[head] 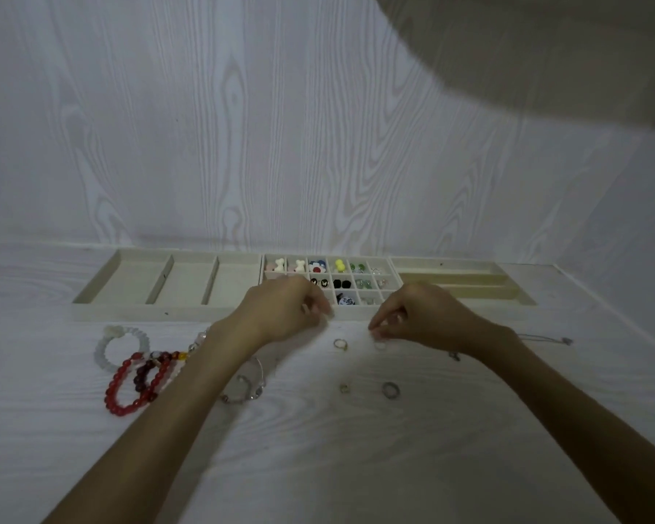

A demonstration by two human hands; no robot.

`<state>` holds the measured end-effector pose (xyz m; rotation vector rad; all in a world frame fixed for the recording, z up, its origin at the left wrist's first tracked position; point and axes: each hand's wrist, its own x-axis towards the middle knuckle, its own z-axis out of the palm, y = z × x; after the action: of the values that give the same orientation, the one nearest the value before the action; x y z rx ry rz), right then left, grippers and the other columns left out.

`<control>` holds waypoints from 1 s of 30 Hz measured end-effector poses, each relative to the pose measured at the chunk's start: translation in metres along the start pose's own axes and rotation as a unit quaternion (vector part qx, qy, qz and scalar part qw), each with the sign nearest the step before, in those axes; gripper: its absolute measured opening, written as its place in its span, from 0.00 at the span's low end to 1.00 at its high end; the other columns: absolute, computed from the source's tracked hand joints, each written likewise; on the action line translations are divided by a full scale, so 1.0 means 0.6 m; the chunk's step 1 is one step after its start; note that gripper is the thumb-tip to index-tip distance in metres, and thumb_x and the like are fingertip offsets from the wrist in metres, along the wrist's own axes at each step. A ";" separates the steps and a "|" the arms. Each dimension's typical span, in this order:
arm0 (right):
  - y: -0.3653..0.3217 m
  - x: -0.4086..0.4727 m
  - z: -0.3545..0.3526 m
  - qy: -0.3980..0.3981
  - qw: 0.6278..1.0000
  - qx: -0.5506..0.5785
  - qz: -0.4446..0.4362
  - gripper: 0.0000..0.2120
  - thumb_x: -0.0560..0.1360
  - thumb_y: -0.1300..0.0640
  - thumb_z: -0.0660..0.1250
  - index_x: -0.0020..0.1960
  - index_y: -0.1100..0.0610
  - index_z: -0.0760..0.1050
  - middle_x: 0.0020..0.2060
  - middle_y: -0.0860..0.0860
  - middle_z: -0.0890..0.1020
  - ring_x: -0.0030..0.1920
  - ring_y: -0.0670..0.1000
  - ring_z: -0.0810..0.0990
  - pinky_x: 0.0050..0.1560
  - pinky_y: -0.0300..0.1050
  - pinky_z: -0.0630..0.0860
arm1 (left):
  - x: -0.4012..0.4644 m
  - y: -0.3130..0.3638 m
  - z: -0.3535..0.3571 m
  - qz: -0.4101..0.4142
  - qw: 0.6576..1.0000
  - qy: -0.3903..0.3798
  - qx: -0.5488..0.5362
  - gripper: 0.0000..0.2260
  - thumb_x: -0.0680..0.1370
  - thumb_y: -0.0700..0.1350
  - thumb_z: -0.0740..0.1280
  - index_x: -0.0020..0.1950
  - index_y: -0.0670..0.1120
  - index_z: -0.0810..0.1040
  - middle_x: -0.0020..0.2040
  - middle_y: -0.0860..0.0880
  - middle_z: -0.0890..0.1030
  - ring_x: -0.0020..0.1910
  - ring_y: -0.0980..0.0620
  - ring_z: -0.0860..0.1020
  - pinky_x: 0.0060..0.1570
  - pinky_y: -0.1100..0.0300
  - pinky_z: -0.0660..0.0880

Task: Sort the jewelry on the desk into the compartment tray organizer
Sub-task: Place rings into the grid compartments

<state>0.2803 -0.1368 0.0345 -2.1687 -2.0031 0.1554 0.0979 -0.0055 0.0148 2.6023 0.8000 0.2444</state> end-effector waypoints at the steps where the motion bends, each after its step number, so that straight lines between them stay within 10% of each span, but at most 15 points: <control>1: -0.008 0.002 0.011 -0.009 1.000 0.008 -0.004 0.08 0.70 0.48 0.72 0.49 0.45 0.83 0.32 0.39 0.76 0.31 0.37 0.72 0.31 0.31 0.61 | -0.006 0.001 0.002 -0.004 1.000 -0.019 -0.003 0.09 0.76 0.47 0.67 0.51 0.59 0.81 0.45 0.62 0.78 0.46 0.61 0.75 0.45 0.61 0.71; 10: -0.034 -0.040 0.039 -0.086 0.995 0.055 0.004 0.11 0.69 0.46 0.73 0.51 0.45 0.81 0.36 0.39 0.78 0.37 0.39 0.75 0.37 0.37 0.71 | -0.080 0.012 0.029 0.027 0.992 -0.114 -0.041 0.08 0.73 0.50 0.71 0.51 0.59 0.81 0.44 0.63 0.80 0.44 0.64 0.78 0.51 0.58 0.77; 19: -0.060 -0.068 0.102 0.040 0.991 0.127 0.030 0.06 0.70 0.50 0.73 0.47 0.48 0.84 0.36 0.41 0.80 0.37 0.41 0.74 0.36 0.30 0.64 | -0.085 0.025 0.056 -0.019 0.982 -0.119 -0.149 0.06 0.72 0.45 0.74 0.46 0.54 0.82 0.44 0.55 0.83 0.44 0.58 0.81 0.51 0.60 0.77; 24: -0.052 -0.075 0.091 0.084 0.912 0.392 0.092 0.06 0.68 0.59 0.75 0.44 0.51 0.84 0.35 0.45 0.85 0.38 0.45 0.82 0.38 0.38 0.77 | -0.083 0.033 0.055 -0.036 0.956 -0.098 -0.274 0.08 0.73 0.44 0.73 0.52 0.49 0.83 0.41 0.53 0.85 0.41 0.59 0.82 0.39 0.68 0.77; 30: -0.050 -0.079 0.075 0.155 0.876 0.446 0.104 0.08 0.66 0.63 0.76 0.41 0.54 0.80 0.31 0.50 0.85 0.34 0.45 0.83 0.36 0.32 0.75 | -0.069 0.061 0.051 -0.024 0.932 -0.003 -0.361 0.03 0.74 0.45 0.71 0.44 0.51 0.85 0.33 0.56 0.83 0.31 0.66 0.78 0.27 0.75 0.68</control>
<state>0.2382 -0.1787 -0.0057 -1.6313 -1.1516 0.5856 0.0908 -0.0664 0.0010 1.8864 0.6149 0.4242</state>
